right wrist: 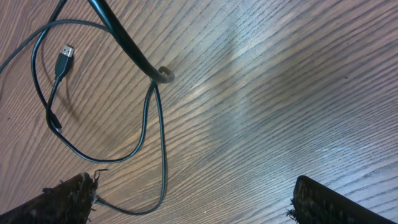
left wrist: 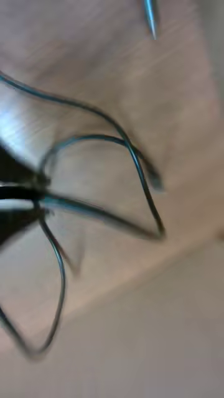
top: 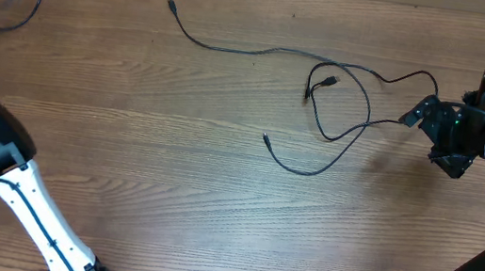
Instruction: Untangle cables
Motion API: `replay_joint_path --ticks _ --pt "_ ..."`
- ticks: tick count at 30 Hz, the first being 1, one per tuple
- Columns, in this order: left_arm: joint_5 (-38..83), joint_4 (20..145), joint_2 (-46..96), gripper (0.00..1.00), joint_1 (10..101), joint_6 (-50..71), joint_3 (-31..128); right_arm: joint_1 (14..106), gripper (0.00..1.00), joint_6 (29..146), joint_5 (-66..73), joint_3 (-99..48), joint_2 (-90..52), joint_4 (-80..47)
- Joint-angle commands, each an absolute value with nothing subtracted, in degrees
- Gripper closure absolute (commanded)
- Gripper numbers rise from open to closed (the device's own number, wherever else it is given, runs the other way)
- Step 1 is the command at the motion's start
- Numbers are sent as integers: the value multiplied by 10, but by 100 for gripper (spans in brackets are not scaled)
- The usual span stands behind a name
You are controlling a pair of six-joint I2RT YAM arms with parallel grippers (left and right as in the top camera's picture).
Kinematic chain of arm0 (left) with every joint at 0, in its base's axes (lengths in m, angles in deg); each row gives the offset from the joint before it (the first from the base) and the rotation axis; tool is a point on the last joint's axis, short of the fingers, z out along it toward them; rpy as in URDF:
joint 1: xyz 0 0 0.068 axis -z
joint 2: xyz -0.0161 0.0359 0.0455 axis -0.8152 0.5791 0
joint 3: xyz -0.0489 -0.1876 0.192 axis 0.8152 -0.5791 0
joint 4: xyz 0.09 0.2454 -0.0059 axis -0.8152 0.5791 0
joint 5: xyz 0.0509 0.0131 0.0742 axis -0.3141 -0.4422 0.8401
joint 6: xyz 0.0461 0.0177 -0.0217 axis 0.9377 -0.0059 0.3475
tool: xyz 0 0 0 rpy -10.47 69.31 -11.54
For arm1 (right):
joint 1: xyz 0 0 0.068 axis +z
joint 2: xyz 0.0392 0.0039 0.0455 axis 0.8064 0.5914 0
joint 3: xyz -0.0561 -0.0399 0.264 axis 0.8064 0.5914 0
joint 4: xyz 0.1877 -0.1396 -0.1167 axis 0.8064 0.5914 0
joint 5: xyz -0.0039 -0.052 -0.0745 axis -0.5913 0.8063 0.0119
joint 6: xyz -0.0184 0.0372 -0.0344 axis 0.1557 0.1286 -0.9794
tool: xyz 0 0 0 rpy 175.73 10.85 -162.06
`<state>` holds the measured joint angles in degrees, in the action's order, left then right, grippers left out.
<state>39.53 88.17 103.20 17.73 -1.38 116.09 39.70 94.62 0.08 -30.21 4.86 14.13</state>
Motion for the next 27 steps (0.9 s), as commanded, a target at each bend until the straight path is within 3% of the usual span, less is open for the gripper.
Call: replay_joint_path --ticks 1,2,16,21,27 --pt "246 873 1023 20 182 -20 1179 399 0 948 6 -314 40 140" --pt "229 874 1023 0 185 -18 1179 399 0 948 6 -314 40 140" --pt "215 934 920 0 294 83 1179 399 0 948 6 -314 40 140" --pt "349 1032 866 0 381 103 1179 399 0 948 6 -314 40 140" --pt "346 1153 862 0 496 106 1179 399 0 948 6 -314 40 140"
